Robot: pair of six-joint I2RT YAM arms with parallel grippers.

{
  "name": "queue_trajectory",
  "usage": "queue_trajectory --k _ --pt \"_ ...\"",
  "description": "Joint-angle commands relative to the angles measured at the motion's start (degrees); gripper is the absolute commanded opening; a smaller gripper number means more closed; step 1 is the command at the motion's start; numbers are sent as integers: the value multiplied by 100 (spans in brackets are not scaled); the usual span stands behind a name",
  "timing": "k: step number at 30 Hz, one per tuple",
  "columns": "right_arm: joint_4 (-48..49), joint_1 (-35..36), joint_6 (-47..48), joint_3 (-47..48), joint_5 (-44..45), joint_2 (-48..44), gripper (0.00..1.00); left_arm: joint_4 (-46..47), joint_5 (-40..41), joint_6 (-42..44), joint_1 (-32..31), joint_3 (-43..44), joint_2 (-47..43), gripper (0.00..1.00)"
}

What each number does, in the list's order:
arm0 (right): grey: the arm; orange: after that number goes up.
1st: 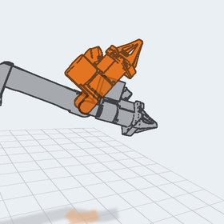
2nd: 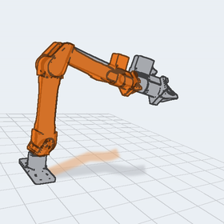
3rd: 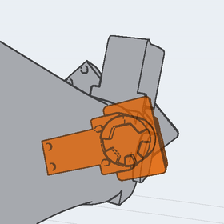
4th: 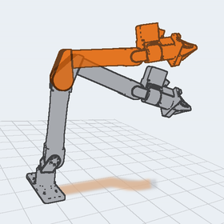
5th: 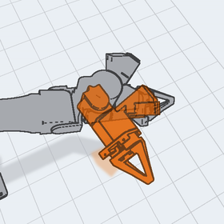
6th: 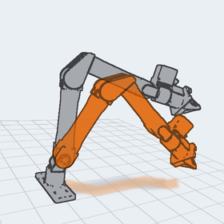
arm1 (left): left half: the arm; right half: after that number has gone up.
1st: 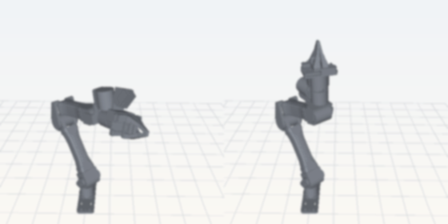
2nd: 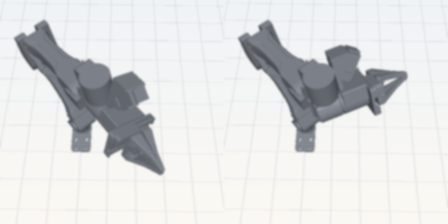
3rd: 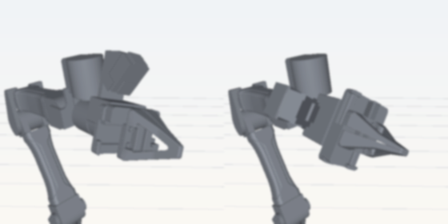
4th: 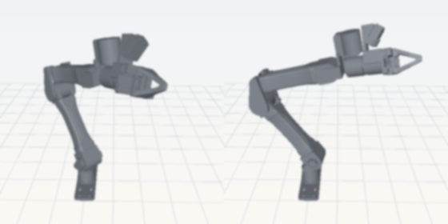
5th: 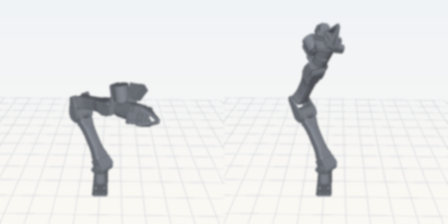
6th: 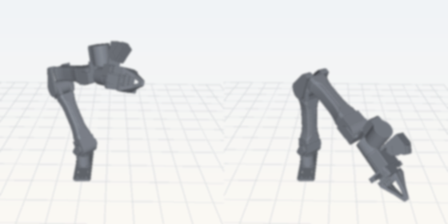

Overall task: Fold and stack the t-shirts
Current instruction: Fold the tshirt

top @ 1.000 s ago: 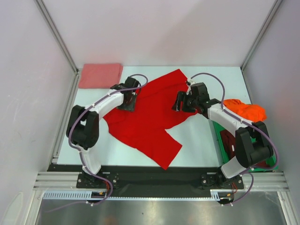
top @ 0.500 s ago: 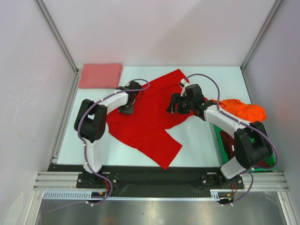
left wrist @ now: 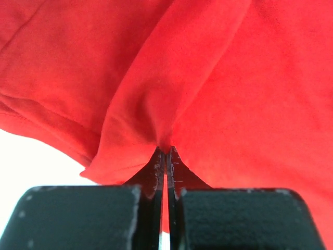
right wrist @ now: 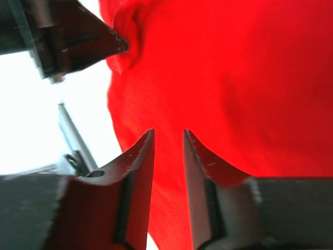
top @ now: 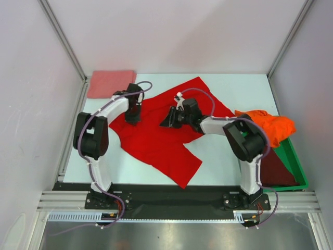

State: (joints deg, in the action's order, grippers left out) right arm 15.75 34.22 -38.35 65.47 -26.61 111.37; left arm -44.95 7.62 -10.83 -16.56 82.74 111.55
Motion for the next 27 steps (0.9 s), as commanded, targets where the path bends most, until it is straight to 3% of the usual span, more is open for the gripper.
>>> queue_trajectory --k 1,6,16,27 --pt "1825 173 -1165 491 -494 595 30 -84 -970 274 432 41 -564 1" --pt "2380 471 -1746 1151 -538 1482 24 -49 -1789 406 706 5 -713 5" --pt "3083 727 -2624 2338 -529 2782 30 -41 -2791 415 926 -3 -722 4" --pt "3321 727 -2748 1811 -345 2732 30 39 -3003 371 1190 -258 -871 6"
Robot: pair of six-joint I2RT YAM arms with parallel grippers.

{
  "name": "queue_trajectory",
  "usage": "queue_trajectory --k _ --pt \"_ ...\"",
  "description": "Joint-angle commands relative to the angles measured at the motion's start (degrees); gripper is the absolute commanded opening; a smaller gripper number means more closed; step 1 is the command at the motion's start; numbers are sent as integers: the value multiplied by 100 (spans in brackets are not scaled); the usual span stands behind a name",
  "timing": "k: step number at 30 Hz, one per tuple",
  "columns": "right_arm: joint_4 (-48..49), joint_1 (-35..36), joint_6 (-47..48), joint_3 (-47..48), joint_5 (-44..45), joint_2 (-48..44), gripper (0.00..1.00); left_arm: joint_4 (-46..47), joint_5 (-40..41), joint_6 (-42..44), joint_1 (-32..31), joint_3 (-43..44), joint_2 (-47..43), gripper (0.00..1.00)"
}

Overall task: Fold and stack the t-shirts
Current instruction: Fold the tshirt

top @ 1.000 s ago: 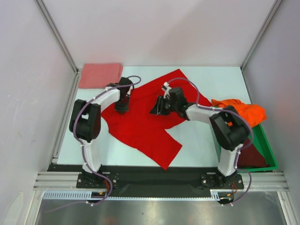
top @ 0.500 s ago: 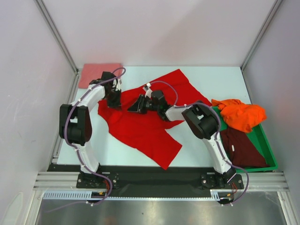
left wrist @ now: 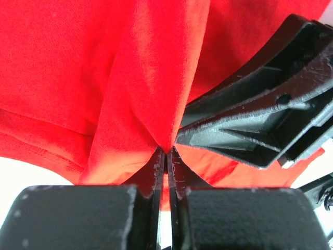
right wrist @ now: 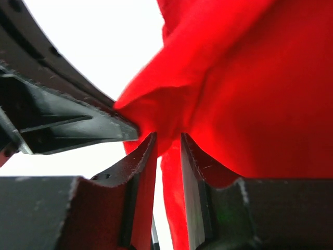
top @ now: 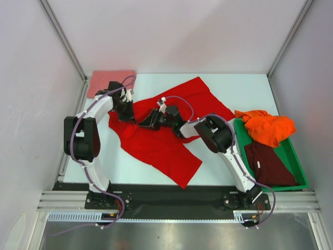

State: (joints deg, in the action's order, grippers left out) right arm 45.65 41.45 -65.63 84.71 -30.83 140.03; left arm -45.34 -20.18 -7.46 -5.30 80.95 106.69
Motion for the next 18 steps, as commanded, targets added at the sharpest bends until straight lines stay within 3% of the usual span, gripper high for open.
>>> queue_trajectory --k 1,13,18 --pt "305 3 -20 -112 77 -125 30 113 -214 17 64 -175 -412 6" --pt "488 135 -258 -42 33 86 33 193 -442 -88 126 -202 -509 8" --pt "691 188 -503 -7 7 191 40 175 -460 -97 134 -150 -518 9"
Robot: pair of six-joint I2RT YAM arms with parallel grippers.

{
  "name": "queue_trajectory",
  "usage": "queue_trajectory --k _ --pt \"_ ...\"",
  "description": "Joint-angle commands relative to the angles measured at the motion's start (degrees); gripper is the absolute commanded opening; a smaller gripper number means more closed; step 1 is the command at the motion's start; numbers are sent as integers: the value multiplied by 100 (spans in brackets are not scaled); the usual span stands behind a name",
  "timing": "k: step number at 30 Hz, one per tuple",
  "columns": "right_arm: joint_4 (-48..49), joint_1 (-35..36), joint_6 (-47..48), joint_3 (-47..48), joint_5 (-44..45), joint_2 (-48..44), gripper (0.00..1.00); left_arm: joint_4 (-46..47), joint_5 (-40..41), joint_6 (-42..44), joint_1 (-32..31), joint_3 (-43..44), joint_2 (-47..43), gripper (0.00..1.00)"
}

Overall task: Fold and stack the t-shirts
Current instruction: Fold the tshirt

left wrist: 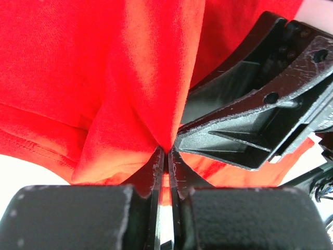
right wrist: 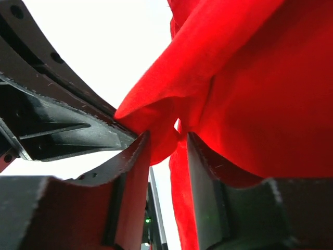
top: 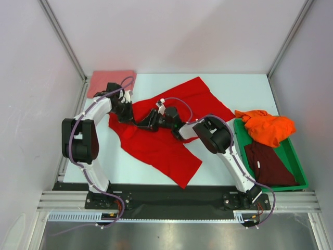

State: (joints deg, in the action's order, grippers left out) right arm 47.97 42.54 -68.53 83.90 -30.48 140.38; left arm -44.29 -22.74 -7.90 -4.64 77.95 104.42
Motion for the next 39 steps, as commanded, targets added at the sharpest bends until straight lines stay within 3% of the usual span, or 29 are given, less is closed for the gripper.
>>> queue_trajectory --k 1,10,15,16,21,25,27,35,37,39 --pt "538 105 -283 83 -37 218 41 61 -213 -54 69 150 -291 9" --pt "785 175 -345 153 42 306 38 52 -205 -18 139 115 -308 11" --pt "425 175 -12 565 -46 376 36 122 681 -80 130 -52 -378 28" --pt "355 175 128 653 -63 394 36 123 736 -80 139 -87 -422 35" --pt "-128 167 279 1409 -195 763 36 245 877 -150 130 -245 -633 47" --pt "-411 175 419 1735 -213 886 35 421 1052 -203 122 -596 -1011 63" --pt "-534 166 411 1657 -160 825 35 422 1140 -168 122 -650 -1029 63" --pt "-262 158 349 1208 -160 684 34 545 1535 -326 130 -597 -731 32" --pt "-244 158 349 1155 -151 675 34 536 1588 -317 130 -527 -669 33" --pt "-244 166 358 1146 -151 658 34 588 1632 -343 130 -579 -695 42"
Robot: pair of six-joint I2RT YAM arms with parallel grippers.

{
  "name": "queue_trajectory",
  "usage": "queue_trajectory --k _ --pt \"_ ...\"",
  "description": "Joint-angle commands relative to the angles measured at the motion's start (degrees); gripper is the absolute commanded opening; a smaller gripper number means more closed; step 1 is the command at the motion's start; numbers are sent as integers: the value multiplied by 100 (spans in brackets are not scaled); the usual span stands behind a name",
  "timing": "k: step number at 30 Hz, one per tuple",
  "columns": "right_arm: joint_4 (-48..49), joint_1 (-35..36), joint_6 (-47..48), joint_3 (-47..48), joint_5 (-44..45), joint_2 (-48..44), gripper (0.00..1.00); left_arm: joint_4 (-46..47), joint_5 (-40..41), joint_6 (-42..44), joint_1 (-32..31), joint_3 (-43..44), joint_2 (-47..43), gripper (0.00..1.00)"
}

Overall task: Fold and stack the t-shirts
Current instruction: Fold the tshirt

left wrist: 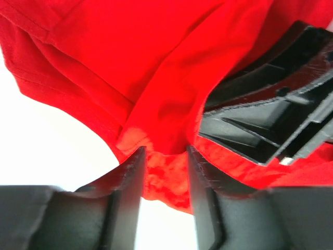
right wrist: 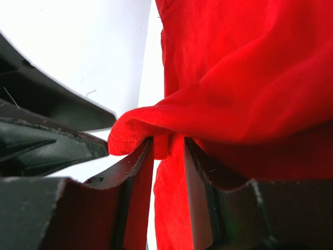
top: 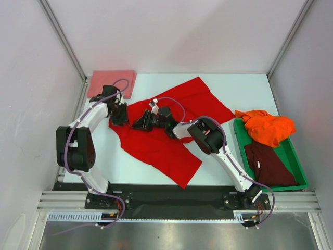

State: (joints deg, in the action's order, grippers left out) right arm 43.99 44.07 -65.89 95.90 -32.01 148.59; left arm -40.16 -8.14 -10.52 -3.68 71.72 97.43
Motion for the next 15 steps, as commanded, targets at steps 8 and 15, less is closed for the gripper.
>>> queue_trajectory --k 8,15 --pt "136 31 67 69 -16 -138 34 447 -240 -108 34 -80 48 63" --pt "154 22 15 113 -7 -138 34 430 -205 -108 34 -18 285 43"
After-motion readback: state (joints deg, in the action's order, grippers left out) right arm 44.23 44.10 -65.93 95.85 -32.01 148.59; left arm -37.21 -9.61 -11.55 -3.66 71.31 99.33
